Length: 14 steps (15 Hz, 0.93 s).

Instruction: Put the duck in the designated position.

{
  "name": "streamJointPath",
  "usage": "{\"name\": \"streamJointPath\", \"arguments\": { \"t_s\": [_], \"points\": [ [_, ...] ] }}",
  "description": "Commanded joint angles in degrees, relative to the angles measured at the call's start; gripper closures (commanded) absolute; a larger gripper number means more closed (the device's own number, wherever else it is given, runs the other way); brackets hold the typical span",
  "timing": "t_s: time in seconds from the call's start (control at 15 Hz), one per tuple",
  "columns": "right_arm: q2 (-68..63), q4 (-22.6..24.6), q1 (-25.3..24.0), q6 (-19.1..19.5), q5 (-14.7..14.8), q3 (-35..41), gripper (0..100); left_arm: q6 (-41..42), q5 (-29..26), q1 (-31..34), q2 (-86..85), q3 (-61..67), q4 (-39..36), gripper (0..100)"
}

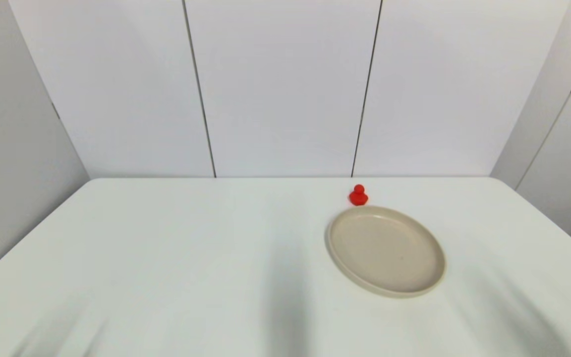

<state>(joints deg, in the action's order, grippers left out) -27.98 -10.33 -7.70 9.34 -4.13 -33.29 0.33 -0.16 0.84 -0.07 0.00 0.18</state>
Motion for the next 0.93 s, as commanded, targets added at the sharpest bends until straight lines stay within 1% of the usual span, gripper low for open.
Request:
{"name": "streamJointPath", "arguments": {
  "t_s": [0.07, 0.2, 0.33, 0.53, 0.67, 0.73, 0.8, 0.87, 0.93],
  "points": [
    [9.5, 0.0, 1.9, 0.2, -0.1, 8.6, 0, 0.0, 0.0, 0.0, 0.1, 0.0, 0.0, 0],
    [11.9, 0.3, 2.5, 0.6, 0.0, 12.5, 0, 0.0, 0.0, 0.0, 0.1, 0.0, 0.0, 0],
    [11.9, 0.9, 2.5, 0.5, 0.2, 13.9, 0, 0.0, 0.0, 0.0, 0.1, 0.0, 0.0, 0],
    [11.6, 1.4, 4.3, 0.3, -0.1, 13.5, 0, 0.0, 0.0, 0.0, 0.1, 0.0, 0.0, 0],
    [12.2, 1.4, 5.8, 0.3, -0.3, 14.3, 0, 0.0, 0.0, 0.0, 0.0, 0.0, 0.0, 0],
    [13.2, 2.0, 5.8, 0.3, -0.3, 15.4, 0, 0.0, 0.0, 0.0, 0.1, 0.0, 0.0, 0],
    [14.4, 4.0, 5.8, 0.4, -0.3, 17.6, 0, 0.0, 0.0, 0.0, 0.1, 0.0, 0.0, 0],
    [15.0, 7.3, 5.9, 0.4, -0.6, 19.9, 0, 0.0, 0.0, 0.0, 0.1, 0.0, 0.0, 0],
    [15.1, 8.7, 5.9, 0.3, -0.7, 20.8, 0, 0.0, 0.0, 0.0, 0.0, 0.0, 0.0, 0]
  ]
}}
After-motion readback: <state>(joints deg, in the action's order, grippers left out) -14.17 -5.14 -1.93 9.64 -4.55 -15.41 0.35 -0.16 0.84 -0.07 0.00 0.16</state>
